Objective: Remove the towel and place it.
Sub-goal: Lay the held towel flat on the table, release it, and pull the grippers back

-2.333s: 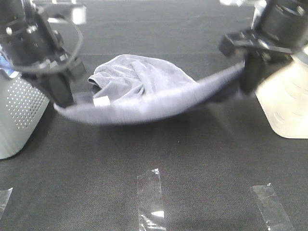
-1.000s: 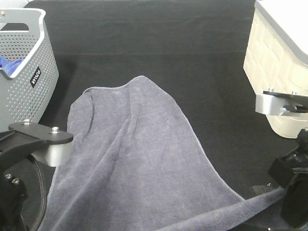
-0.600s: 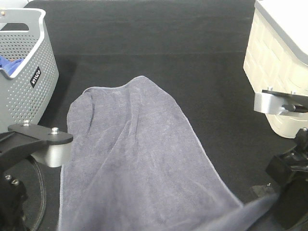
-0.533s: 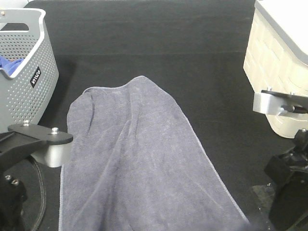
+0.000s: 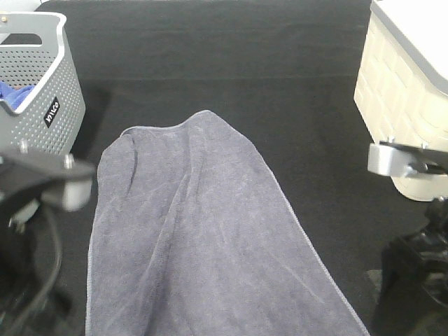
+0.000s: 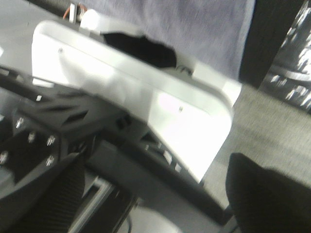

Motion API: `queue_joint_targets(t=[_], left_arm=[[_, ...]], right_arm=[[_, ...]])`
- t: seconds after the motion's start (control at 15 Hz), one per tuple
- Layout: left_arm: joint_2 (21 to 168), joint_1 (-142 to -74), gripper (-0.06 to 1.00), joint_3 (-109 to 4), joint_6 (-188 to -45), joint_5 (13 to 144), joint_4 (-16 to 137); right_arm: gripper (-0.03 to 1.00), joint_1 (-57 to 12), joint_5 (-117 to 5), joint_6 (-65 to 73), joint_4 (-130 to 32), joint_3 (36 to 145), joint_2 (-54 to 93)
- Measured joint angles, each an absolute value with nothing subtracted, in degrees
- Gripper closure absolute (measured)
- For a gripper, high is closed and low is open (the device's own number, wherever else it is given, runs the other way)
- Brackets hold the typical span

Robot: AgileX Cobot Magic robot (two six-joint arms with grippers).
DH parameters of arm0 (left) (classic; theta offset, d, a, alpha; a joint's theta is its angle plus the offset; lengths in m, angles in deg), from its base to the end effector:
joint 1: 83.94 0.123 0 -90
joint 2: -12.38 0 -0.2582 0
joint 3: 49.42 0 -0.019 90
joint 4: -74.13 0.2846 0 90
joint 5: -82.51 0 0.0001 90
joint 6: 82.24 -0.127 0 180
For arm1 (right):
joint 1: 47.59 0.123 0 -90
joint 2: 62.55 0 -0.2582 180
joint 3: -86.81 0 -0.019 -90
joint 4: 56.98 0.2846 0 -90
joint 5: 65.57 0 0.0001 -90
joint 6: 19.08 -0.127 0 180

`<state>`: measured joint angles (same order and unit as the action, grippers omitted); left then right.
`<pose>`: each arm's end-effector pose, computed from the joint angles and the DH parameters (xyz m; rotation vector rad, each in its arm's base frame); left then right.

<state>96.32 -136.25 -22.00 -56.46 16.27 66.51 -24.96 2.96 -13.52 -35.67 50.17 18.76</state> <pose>0.1408 -0.2075 0.1679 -0.6322 -3.0257 0.1884 0.1779 0.1207 0.1426 0.4905 -2.9029 -0.4722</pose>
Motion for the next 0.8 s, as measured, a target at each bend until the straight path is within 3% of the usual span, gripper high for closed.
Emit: queue_joint_targets(t=[0.2, 0.47, 0.8], left_arm=[[96.32, -129.15, 0.35, -22.00, -48.50, 29.05, 78.83], [99.42, -116.37, 0.36, -23.55, -52.34, 41.37, 78.83], [116.38, -108.98, 0.41, -41.77, -60.41, 32.72, 78.20]], right_arm=[[0.24, -24.96, -3.46, -13.29, -36.30, 54.64, 18.76], [0.38, -24.96, -7.58, -13.24, -36.30, 61.35, 18.82], [0.41, -24.96, -8.79, -13.24, -36.53, 61.80, 18.82]])
